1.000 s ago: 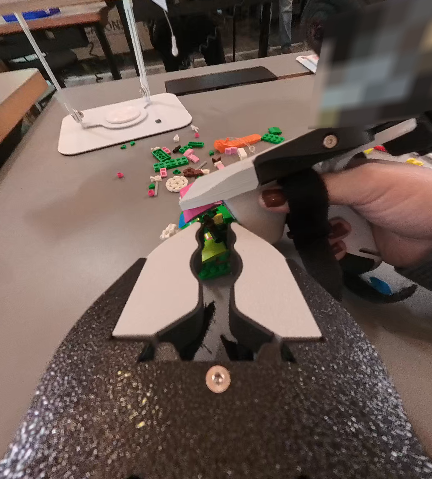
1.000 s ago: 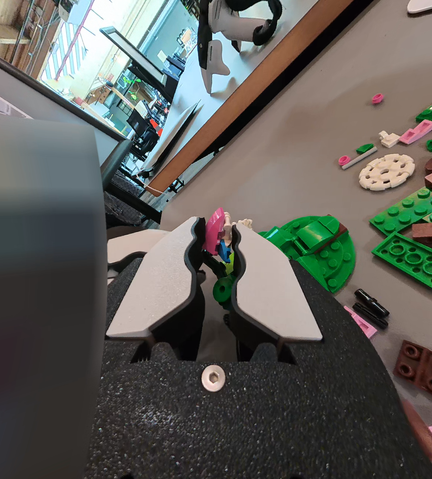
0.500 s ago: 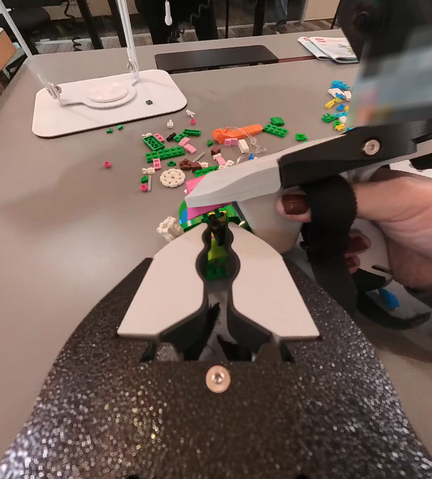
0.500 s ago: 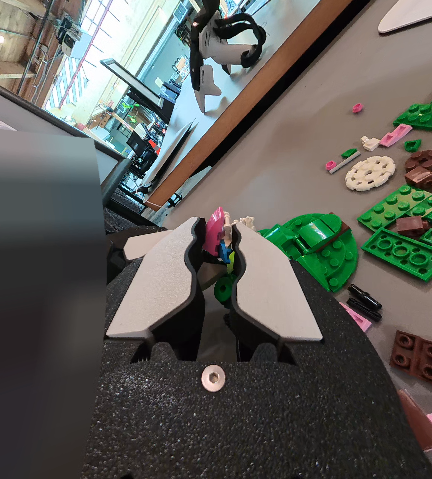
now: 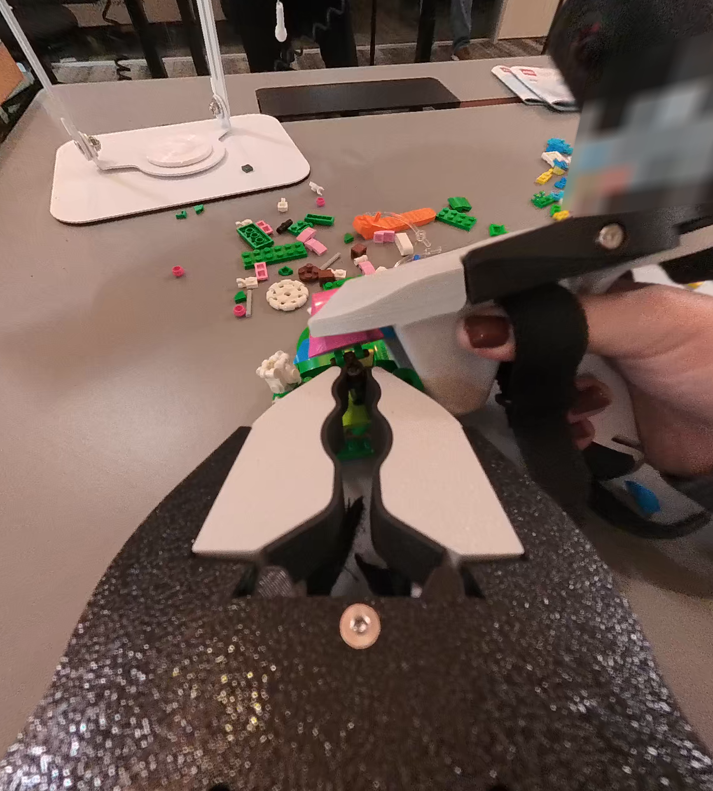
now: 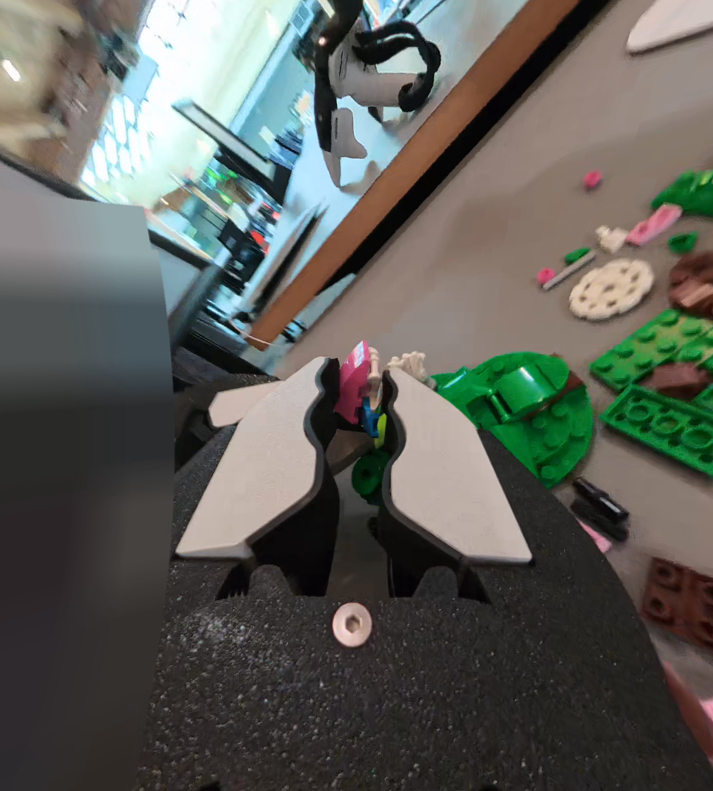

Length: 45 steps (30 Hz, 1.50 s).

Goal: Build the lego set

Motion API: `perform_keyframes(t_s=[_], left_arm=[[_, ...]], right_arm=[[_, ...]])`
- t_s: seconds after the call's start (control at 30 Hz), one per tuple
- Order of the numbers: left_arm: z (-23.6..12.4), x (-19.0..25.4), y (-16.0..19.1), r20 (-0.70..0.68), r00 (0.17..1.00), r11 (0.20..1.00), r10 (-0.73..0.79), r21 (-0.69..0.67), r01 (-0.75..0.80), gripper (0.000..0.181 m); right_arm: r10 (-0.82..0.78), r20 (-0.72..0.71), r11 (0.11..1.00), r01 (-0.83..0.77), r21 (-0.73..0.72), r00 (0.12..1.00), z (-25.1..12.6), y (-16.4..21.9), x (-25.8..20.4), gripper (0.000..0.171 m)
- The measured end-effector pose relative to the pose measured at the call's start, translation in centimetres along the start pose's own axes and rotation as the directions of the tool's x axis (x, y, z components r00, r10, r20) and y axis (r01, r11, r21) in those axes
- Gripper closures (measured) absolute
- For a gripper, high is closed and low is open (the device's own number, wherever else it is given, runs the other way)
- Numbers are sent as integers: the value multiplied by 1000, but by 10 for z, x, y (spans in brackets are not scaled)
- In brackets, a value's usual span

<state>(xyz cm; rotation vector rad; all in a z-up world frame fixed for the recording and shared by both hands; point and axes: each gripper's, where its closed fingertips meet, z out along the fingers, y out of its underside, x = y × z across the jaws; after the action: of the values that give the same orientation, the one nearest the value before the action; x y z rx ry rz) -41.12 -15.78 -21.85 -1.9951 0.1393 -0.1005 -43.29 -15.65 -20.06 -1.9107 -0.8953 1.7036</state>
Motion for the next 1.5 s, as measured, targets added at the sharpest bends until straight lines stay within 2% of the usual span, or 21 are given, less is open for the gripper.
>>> perform_keyframes(t_s=[0.1,0.2,0.27,0.33,0.4,0.47,0.6,0.77,0.83,0.9,0.97,1.03,1.13,1.33,1.43,1.5], left_arm=[[0,-1,-1,8,1000,1000,12,5,-12,174],[0,-1,-1,3,1000,1000,6,6,-6,174],[0,-1,0,-1,1000,1000,-5,3,5,174],[0,-2,0,-6,1000,1000,-20,-1,20,174],[1,-3,1,-10,999,999,-33,-6,33,174],[1,-3,1,-16,999,999,-41,-8,40,174],[0,-3,1,-8,1000,1000,-27,-3,27,174],[0,-1,-1,12,1000,1000,22,7,-22,174],[0,-2,0,-4,1000,1000,-11,2,11,174],[0,-4,0,-13,999,999,-35,-2,35,174],[0,-4,1,-4,1000,1000,-29,-3,29,174],[1,-4,1,-6,999,999,-32,-3,32,174],[1,-5,1,-5,999,999,-33,-4,33,174],[0,-5,0,-4,1000,1000,-27,4,27,174],[1,-5,0,-3,1000,1000,-30,4,30,174],[1,-6,0,-11,999,999,-48,-1,48,174]], right_arm=[[167,79,986,-168,6,983,-1,-1,0,152],[174,94,985,-175,0,980,-1,0,0,152],[29,34,999,-29,-18,999,0,0,1,153],[-201,-60,978,198,-59,978,1,0,1,153],[-415,-140,909,401,-116,899,2,0,1,153],[-559,-183,829,536,-161,809,2,0,1,153],[-775,-218,632,735,-244,594,1,-1,-1,153],[-862,-205,505,823,-260,464,-3,-3,-4,153],[-821,-198,569,791,-224,535,-2,-3,-4,154],[-694,-170,720,674,-168,699,1,-2,-3,153],[-490,-116,871,480,-105,864,2,-2,-1,153],[-253,-45,967,250,-55,966,2,-2,1,153],[14,47,1000,-13,-27,999,2,-2,2,154],[295,173,955,-293,-38,940,2,-2,2,153],[297,174,954,-296,-33,939,2,-3,2,154],[162,109,987,-160,-26,981,3,-2,3,154]])
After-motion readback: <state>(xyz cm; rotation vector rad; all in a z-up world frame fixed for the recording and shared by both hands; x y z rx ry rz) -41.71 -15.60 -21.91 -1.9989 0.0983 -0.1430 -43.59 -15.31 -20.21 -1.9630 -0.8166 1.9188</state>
